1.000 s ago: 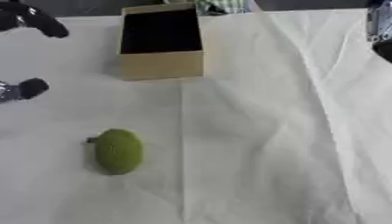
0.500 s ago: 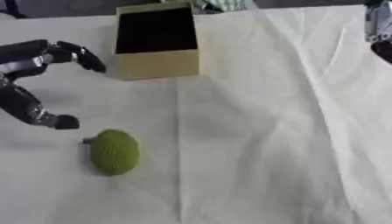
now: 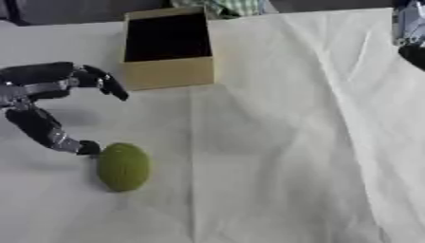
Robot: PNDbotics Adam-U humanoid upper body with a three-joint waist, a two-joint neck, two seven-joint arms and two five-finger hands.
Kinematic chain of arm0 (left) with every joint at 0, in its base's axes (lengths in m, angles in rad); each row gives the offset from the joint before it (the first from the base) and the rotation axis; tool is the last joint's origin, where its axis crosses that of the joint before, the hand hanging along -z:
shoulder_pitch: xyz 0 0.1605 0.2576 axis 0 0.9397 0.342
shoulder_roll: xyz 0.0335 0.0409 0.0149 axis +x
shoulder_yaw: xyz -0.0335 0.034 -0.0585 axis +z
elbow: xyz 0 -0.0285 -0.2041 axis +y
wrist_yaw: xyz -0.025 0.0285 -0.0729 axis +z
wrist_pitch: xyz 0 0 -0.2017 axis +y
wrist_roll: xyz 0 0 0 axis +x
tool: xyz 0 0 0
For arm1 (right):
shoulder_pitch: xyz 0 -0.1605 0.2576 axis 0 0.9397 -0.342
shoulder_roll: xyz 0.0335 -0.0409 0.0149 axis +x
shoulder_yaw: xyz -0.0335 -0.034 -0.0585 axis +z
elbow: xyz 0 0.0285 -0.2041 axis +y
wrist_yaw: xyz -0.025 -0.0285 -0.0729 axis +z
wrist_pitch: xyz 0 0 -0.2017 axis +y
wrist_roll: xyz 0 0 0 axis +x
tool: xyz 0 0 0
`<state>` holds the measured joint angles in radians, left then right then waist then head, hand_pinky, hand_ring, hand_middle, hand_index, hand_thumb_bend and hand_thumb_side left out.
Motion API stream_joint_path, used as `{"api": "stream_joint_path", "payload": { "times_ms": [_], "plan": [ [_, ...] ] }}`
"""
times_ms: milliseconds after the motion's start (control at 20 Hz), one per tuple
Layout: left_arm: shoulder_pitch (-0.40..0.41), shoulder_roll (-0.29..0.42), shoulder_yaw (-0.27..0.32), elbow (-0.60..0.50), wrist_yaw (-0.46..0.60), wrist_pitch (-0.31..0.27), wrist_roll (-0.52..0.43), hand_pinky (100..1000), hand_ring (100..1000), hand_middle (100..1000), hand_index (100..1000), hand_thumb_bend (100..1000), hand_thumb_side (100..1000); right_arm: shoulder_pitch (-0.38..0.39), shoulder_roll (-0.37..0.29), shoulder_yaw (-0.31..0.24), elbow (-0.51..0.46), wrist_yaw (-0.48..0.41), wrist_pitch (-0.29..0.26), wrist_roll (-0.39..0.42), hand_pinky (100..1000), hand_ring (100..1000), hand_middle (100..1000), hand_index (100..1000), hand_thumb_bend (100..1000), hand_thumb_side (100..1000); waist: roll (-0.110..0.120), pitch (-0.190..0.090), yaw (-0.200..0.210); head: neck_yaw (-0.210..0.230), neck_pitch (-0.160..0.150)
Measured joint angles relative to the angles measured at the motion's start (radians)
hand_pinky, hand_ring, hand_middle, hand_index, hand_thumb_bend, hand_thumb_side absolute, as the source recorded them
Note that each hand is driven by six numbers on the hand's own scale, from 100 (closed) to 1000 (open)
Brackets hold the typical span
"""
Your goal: Pick up objects on the table and place them in the box.
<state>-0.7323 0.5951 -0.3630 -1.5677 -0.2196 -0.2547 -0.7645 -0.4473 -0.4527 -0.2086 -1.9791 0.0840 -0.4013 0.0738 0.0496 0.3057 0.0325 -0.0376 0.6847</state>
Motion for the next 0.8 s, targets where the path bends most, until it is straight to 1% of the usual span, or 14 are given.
{"api": "stream_joint_path", "payload": {
  "times_ms": [200,300,350,500,600,700,800],
  "plan": [
    [0.043,-0.004,0.002,0.022,0.062,0.105,-0.063,793,824,769,916,533,483,0.001,0.002,0.000,0.000,-0.002,0.004,0.000,880,879,609,789,100,186,0.004,-0.015,-0.001,0.000,0.006],
    [0.066,-0.009,0.009,0.037,0.080,0.134,-0.084,793,825,769,917,546,494,0.001,0.008,0.000,0.000,-0.004,0.008,-0.002,880,876,610,789,100,186,0.004,-0.028,-0.001,0.000,0.016],
    [0.075,-0.009,0.014,0.042,0.084,0.137,-0.089,793,826,770,915,546,495,0.002,0.011,0.000,0.000,-0.006,0.010,-0.002,880,876,610,789,100,186,0.005,-0.035,-0.001,0.000,0.021],
    [0.101,-0.023,0.037,0.067,0.092,0.124,-0.095,789,823,767,912,546,513,0.008,0.019,0.000,0.000,-0.009,0.017,-0.005,879,872,612,789,100,184,0.007,-0.061,0.000,-0.001,0.044],
    [0.115,-0.032,0.059,0.096,0.087,0.106,-0.084,791,820,764,912,557,502,0.008,0.022,0.000,0.000,-0.012,0.020,-0.008,878,872,613,788,100,184,0.008,-0.069,0.001,-0.004,0.058],
    [0.126,-0.035,0.080,0.120,0.057,0.064,-0.046,789,816,760,911,552,499,0.009,0.026,0.000,0.000,-0.015,0.022,-0.009,878,872,613,788,100,184,0.008,-0.076,0.001,-0.005,0.071],
    [0.134,-0.035,0.088,0.134,0.019,-0.003,0.006,783,810,751,909,561,510,0.009,0.027,0.000,0.000,-0.016,0.024,-0.010,880,874,612,788,100,187,0.009,-0.078,-0.001,-0.006,0.076]
  ]
}}
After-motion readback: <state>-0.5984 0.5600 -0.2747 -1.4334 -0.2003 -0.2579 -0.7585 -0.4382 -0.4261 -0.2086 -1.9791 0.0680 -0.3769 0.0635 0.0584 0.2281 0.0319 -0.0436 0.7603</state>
